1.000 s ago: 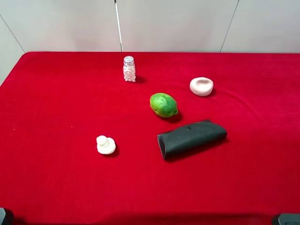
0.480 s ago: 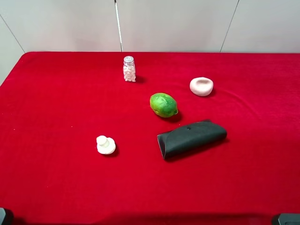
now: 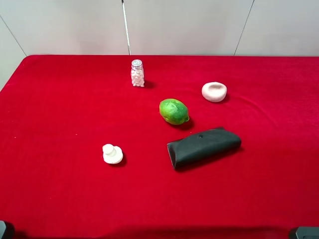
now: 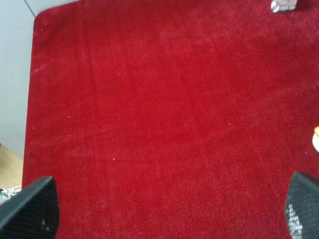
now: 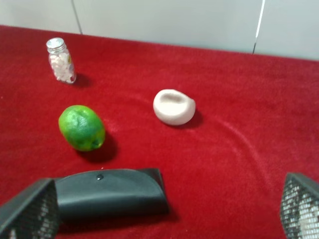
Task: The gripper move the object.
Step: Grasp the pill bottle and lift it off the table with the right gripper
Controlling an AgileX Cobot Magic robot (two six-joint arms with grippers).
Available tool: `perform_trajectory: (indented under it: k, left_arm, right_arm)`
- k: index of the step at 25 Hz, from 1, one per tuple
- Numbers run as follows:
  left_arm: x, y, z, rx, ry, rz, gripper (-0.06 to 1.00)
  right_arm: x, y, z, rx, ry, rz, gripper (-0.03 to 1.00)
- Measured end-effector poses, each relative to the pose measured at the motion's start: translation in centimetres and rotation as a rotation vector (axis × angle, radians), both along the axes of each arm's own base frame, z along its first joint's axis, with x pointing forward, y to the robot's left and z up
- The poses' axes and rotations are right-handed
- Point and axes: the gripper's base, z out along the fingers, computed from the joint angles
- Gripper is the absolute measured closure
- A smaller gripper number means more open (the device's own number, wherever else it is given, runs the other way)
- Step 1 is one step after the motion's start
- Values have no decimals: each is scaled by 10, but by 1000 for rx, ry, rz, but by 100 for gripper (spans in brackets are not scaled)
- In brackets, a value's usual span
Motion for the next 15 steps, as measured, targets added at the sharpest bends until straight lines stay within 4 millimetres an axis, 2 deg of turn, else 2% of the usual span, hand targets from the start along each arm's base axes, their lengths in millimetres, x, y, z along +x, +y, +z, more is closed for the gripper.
perform_trajectory:
  k: [15]
  left_arm:
    - [0,0,0,0,0,0,7]
  right_arm:
    - [61,8,34,-73,183,75,27]
